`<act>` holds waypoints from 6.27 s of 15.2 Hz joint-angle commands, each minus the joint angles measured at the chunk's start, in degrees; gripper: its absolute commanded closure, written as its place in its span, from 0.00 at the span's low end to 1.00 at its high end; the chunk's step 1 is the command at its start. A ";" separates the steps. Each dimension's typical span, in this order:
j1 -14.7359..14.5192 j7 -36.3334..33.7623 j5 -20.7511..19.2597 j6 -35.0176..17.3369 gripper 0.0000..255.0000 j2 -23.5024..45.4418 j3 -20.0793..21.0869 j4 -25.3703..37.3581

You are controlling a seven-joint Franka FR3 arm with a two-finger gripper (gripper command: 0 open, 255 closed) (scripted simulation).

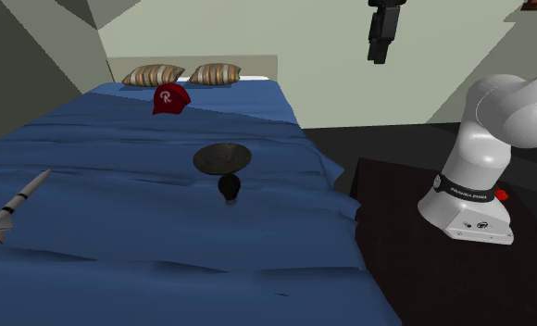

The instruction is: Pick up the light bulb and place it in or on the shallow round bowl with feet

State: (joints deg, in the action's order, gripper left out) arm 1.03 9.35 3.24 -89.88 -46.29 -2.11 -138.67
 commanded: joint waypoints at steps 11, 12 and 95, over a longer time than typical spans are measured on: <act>-3.77 -0.64 3.93 -16.13 0.00 18.17 3.96 1.84; -4.10 -0.67 4.23 -17.53 0.00 20.18 4.34 2.44; -23.92 -23.32 -11.37 -51.48 1.00 79.34 3.27 38.46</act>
State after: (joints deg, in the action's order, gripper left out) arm -22.92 -14.04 -8.18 -141.79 33.51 1.12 -100.19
